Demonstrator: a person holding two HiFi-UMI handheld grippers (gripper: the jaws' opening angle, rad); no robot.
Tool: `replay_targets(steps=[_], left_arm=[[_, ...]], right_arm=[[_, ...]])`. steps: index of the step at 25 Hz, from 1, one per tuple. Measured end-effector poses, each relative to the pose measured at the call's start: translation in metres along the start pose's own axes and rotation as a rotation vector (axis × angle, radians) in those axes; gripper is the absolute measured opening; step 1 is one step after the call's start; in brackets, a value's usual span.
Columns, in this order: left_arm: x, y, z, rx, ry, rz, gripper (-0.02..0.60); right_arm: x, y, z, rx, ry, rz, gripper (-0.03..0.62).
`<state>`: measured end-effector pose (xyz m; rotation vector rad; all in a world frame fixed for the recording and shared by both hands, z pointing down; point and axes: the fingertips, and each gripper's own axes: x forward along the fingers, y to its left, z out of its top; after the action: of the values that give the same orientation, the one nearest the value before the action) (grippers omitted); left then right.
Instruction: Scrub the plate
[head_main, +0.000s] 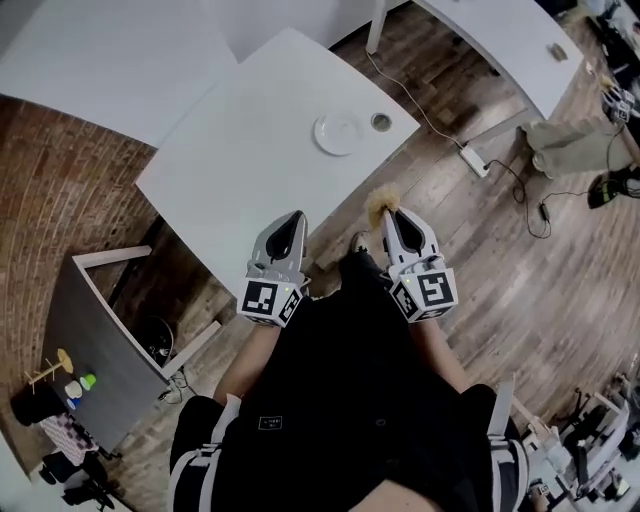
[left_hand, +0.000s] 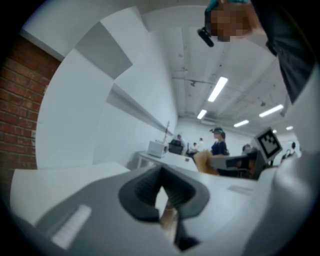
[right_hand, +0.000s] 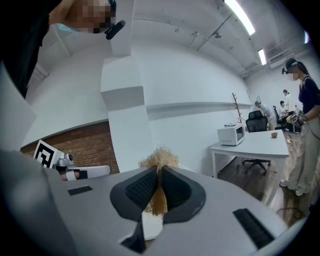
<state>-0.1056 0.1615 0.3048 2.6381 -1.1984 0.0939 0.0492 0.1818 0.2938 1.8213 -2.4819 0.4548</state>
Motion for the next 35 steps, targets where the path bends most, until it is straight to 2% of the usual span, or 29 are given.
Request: replay_targets(steps=[3, 6, 8, 11, 14, 23, 26, 28, 35], left_arm=[[0.037, 0.004, 0.016, -0.008, -0.039, 0.061, 0.002], [0.062, 0.013, 0.018, -0.015, -0.028, 0.133, 0.002], [0.077, 0.024, 0.013, -0.032, -0.008, 0.180, 0.002], [0.096, 0.042, -0.006, -0.071, 0.068, 0.222, 0.002], [0.114, 0.054, -0.029, -0.113, 0.152, 0.226, 0.002], [0.174, 0.122, -0.115, -0.356, 0.354, 0.234, 0.003], [0.194, 0.130, -0.140, -0.380, 0.439, 0.209, 0.009], [0.211, 0.134, -0.155, -0.383, 0.482, 0.196, 0.060], [0.239, 0.145, -0.206, -0.472, 0.566, 0.224, 0.084]], right_arm=[[0.028, -0.032, 0.018, -0.021, 0.007, 0.064, 0.026], [0.046, -0.054, 0.028, -0.010, 0.016, 0.112, 0.028], [0.059, -0.066, 0.031, -0.006, 0.029, 0.141, 0.026], [0.078, -0.076, 0.025, 0.007, 0.056, 0.168, 0.028], [0.093, -0.082, 0.015, 0.021, 0.089, 0.179, 0.026], [0.148, -0.103, -0.022, 0.025, 0.181, 0.116, 0.028], [0.163, -0.109, -0.040, 0.037, 0.224, 0.108, 0.028], [0.175, -0.114, -0.053, 0.042, 0.248, 0.108, 0.028], [0.198, -0.129, -0.098, 0.044, 0.323, 0.096, 0.028]])
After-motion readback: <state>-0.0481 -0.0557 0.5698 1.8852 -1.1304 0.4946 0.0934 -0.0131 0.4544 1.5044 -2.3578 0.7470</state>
